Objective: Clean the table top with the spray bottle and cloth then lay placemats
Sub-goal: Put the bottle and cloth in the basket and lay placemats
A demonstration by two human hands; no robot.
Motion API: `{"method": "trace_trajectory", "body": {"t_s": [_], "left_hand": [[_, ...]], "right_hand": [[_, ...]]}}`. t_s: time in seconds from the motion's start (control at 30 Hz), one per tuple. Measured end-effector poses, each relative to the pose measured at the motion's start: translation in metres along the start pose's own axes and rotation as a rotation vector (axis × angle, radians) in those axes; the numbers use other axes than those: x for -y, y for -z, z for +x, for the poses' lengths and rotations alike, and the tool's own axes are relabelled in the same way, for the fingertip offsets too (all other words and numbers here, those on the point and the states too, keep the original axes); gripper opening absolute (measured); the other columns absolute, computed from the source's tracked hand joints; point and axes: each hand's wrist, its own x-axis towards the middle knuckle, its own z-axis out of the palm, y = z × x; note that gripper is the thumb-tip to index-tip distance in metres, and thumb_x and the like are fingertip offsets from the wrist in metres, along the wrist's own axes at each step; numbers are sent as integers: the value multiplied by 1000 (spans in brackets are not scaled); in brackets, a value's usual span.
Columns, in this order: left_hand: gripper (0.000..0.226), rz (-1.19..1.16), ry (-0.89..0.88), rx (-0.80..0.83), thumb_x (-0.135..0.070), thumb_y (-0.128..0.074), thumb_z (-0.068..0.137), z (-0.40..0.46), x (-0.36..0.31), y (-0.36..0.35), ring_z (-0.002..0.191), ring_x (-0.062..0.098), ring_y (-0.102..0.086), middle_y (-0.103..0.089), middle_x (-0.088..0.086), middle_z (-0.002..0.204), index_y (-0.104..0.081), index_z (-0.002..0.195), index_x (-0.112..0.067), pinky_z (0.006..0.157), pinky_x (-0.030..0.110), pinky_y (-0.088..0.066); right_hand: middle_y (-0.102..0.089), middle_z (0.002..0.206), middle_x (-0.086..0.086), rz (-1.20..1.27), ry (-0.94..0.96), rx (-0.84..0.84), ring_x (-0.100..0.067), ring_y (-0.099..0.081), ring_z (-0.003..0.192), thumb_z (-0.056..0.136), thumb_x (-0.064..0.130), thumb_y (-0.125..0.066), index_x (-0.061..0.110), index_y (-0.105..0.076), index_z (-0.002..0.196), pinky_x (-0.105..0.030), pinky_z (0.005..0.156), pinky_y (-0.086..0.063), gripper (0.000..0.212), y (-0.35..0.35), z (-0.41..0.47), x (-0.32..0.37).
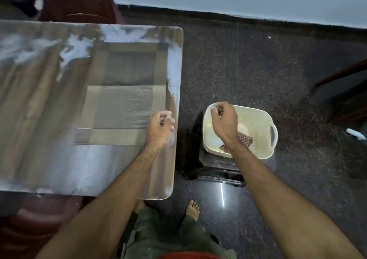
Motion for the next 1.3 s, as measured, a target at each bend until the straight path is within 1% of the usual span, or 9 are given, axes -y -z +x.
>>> {"method": "trace_trajectory", "body": {"t_s": [0.2, 0.3, 0.43, 0.63, 0.8, 0.9, 1.03, 1.13, 1.3], "left_hand": [[12, -41, 9, -176, -4, -46, 100, 18, -3, 101, 51, -2, -54, -63, -1, 79, -54, 103, -12, 49, 12, -41], [11, -24, 51, -262, -5, -48, 99, 30, 8, 148, 59, 6, -57, -64, -2, 80, -55, 103, -13, 52, 15, -43], [13, 7, 122, -321, -8, -50, 98, 40, 24, 201, 79, 16, -62, -67, 7, 100, -57, 109, -12, 70, 26, -51], [11, 18, 203, -343, -14, -54, 95, 58, 47, 254, 93, 23, -64, -69, 11, 113, -57, 104, -21, 90, 43, -53], [11, -24, 230, -335, -14, -55, 97, 64, 59, 270, 78, 15, -60, -65, 7, 106, -57, 108, -17, 70, 26, -50], [13, -55, 240, -335, -11, -54, 98, 65, 62, 275, 69, 8, -58, -63, 6, 101, -57, 110, -15, 63, 19, -46], [13, -67, 233, -367, -12, -55, 95, 62, 64, 281, 76, 15, -60, -67, 4, 97, -58, 94, -25, 75, 34, -51], [16, -52, 238, -435, -14, -55, 91, 54, 71, 286, 82, 20, -62, -71, 10, 96, -59, 85, -29, 83, 46, -54], [6, -109, 325, -512, -29, -55, 93, 32, 81, 291, 89, 35, -68, -69, 8, 94, -59, 88, -27, 83, 50, -55]], "right_hand": [[-64, 93, -3, -35, 61, 207, -13, -54, 89, 92, 22, -61, 13, -66, 104, -20, 78, -36, 16, -85, -7, 81], [-66, 106, -10, -74, 8, 259, -21, -62, 99, 91, 27, -62, 8, -64, 113, -30, 91, -46, 29, -123, -5, 99], [-52, 132, -17, -164, -67, 265, -30, -51, 121, 94, 28, -60, 3, -52, 133, -35, 107, -39, 47, -154, -1, 109], [-49, 135, -21, -198, -258, 154, -36, -50, 124, 93, 27, -59, 4, -45, 136, -38, 104, -40, 51, -180, 28, 114], [-62, 124, -17, -182, -393, 111, -32, -61, 114, 86, 34, -67, 3, -57, 125, -36, 94, -49, 50, -191, 52, 113], [-65, 98, -11, -93, -477, 141, -24, -63, 88, 84, 33, -74, 9, -63, 100, -34, 67, -53, 31, -193, 61, 109], [-62, 81, -4, 127, -592, 244, -14, -62, 66, 96, 21, -63, 10, -60, 90, -30, 60, -55, 13, -194, 56, 113], [-51, 71, -2, 159, -620, 292, -4, -53, 42, 102, 20, -54, 9, -56, 89, -15, 38, -40, 18, -199, 43, 113], [-59, 82, 1, 346, -735, 234, -11, -55, 67, 100, 19, -57, -2, -59, 121, -35, 68, -51, 31, -218, 17, 106]]}}
